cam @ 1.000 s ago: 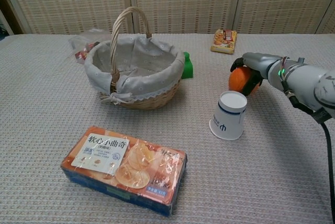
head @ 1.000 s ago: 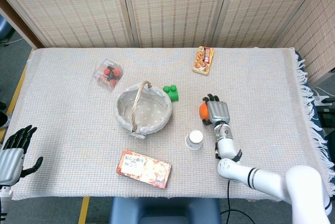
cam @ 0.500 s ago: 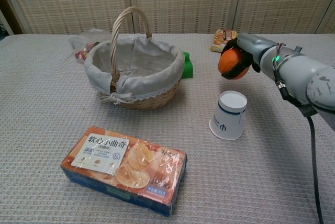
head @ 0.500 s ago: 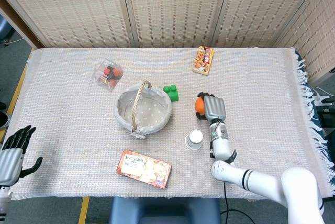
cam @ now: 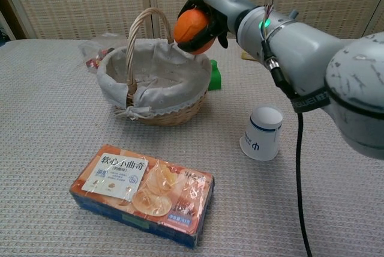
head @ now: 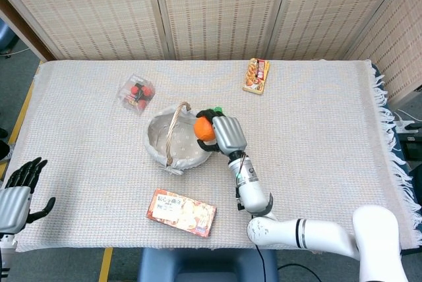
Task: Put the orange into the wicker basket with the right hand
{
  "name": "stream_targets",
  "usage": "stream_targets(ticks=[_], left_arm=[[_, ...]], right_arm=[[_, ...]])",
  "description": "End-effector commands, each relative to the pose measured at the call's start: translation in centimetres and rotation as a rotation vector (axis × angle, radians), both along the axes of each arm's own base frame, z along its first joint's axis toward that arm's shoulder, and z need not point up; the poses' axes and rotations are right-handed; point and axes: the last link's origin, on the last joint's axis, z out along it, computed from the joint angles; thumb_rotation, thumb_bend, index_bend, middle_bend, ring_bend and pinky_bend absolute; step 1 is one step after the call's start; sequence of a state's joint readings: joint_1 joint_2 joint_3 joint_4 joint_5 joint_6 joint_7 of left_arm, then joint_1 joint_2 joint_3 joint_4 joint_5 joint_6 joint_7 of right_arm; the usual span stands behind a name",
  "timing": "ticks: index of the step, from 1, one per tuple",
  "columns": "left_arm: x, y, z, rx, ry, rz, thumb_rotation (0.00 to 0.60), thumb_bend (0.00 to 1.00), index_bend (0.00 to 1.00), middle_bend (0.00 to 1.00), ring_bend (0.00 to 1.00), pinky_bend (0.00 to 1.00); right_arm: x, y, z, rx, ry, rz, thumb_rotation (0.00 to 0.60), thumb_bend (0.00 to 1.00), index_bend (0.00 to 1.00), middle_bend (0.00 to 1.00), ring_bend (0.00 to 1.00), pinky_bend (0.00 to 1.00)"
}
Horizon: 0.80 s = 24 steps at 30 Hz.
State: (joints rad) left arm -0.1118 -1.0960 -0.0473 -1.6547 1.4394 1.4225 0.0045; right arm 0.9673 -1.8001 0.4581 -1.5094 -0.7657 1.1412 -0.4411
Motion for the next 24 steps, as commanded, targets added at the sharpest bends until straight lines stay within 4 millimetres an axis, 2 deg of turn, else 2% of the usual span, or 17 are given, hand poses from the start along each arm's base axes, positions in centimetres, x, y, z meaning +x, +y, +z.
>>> stream_targets(ticks=[1,2,4,6,9,12,15,19,24], left_arm=[[-0.1,-0.1,0.1,0.002,-0.001,0.001,0.600,0.34,0.00,0.00,0.00,0.10],[-0.1,-0.1,0.2,0.004,-0.002,0.001,0.600,0.34,0.00,0.00,0.00,0.10],[-0.1,-0.2,0.3,0.006,-0.005,0.002,0.600,0.34,0.00,0.00,0.00,0.10],[-0.2,-0.2,0.3,0.008,-0.006,0.002,0.600,0.34,0.00,0.00,0.00,0.10],[-0.2,-0.3,0.4,0.008,-0.004,0.004,0.600,0.34,0.00,0.00,0.00,0.10],[-0.2,-0.3,0.4,0.007,-0.002,0.005,0.600,0.34,0.00,0.00,0.00,0.10],[-0.2,-0.3,0.4,0.007,0.000,0.006,0.600,0.34,0.00,0.00,0.00,0.10],[-0.2,-0.3,0.4,0.009,0.004,0.005,0.600,0.34,0.00,0.00,0.00,0.10],[-0.3,-0.3,0.4,0.011,0.012,0.004,0.600,0.34,0.00,0.00,0.00,0.10]], right_arm=[[0.5,0.1,-1.0,0.028,0.017,0.016,0.600,0.32,0.56,0.55,0.44,0.71],[0.4,0.1,-1.3,0.057,0.030,0.020,0.600,0.29,0.54,0.47,0.37,0.68],[0.2,0.1,-1.8,0.098,0.053,0.021,0.600,0.14,0.17,0.16,0.12,0.52],[0.0,0.0,-1.9,0.128,0.073,0.017,0.600,0.06,0.01,0.02,0.02,0.37],[0.0,0.0,-1.9,0.140,0.085,0.015,0.600,0.01,0.00,0.00,0.00,0.21],[0.1,0.0,-1.5,0.145,0.090,0.013,0.600,0.00,0.00,0.00,0.00,0.13],[0.0,0.0,-0.6,0.125,0.093,0.019,0.600,0.00,0.00,0.00,0.00,0.08],[-0.8,0.4,1.6,0.081,0.129,0.046,0.600,0.00,0.00,0.00,0.00,0.06],[-3.9,2.9,6.7,0.008,0.213,0.085,0.600,0.00,0.00,0.00,0.00,0.05]])
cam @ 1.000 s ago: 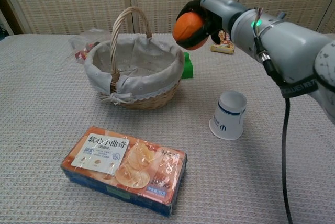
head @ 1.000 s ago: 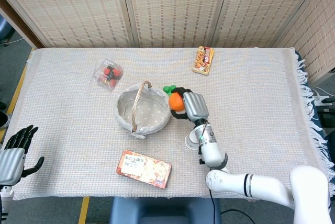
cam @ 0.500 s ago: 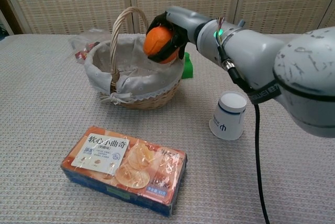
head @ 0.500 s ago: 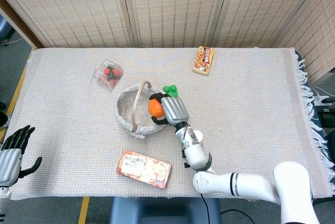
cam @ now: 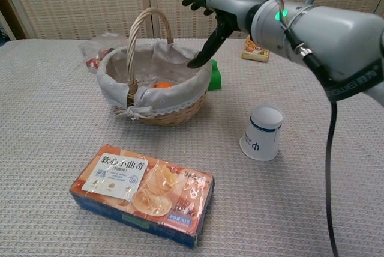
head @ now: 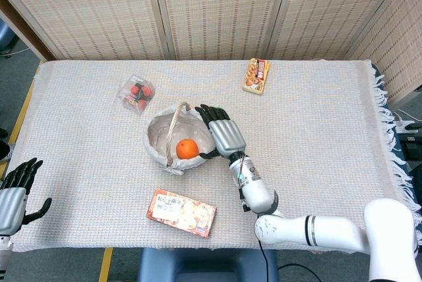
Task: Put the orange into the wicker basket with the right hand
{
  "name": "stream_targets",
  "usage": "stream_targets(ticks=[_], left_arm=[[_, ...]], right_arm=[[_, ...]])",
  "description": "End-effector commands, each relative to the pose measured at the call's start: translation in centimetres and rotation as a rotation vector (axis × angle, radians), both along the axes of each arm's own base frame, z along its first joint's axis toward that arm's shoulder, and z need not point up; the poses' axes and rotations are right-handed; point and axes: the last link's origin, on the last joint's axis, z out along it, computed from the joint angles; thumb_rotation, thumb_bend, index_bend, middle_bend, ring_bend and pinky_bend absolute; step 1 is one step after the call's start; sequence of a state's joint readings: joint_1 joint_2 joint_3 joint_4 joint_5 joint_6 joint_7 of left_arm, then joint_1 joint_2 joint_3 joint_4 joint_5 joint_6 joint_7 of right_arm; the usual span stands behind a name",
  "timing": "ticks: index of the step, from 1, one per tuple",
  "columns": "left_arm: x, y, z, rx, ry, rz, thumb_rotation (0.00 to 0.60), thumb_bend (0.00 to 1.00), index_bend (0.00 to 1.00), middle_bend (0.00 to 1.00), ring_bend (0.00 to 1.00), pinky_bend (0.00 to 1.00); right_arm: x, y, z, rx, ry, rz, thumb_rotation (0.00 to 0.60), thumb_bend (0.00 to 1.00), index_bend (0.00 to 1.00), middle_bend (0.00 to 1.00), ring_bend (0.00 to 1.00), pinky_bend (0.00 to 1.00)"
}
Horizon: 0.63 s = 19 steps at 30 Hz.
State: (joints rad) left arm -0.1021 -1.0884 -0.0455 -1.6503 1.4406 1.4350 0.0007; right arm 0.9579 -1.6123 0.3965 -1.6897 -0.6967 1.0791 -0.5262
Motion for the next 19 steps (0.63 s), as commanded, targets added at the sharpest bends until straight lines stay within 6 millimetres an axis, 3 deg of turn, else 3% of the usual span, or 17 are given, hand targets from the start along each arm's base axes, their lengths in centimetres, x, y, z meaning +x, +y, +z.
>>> stream_targets(ticks=[1,5,11,14,19], left_arm=[[0.0,0.0,0.0,0.001,0.005,-0.002,0.600,0.34,0.00,0.00,0.00,0.10],[0.0,0.0,-0.1,0.001,0.016,-0.007,0.600,0.34,0.00,0.00,0.00,0.10],[0.1,0.1,-0.3,0.006,0.050,-0.022,0.600,0.34,0.00,0.00,0.00,0.10],[0.1,0.1,-0.4,0.013,0.066,-0.028,0.600,0.33,0.00,0.00,0.00,0.10],[0.2,0.0,-0.5,0.020,0.084,-0.040,0.600,0.33,0.00,0.00,0.00,0.10]], right_arm=[[-3.6,2.6,5.1,-0.087,0.099,0.043,0.600,0.00,0.00,0.00,0.00,0.05],[-8.5,6.1,9.8,-0.172,0.214,0.042,0.600,0.00,0.00,0.00,0.00,0.05],[-15.7,11.6,14.7,-0.271,0.366,0.003,0.600,0.00,0.00,0.00,0.00,0.05],[-18.5,14.3,16.2,-0.312,0.406,-0.013,0.600,0.00,0.00,0.00,0.00,0.05],[-22.3,17.9,16.6,-0.327,0.432,-0.062,0.600,0.00,0.00,0.00,0.00,0.05]])
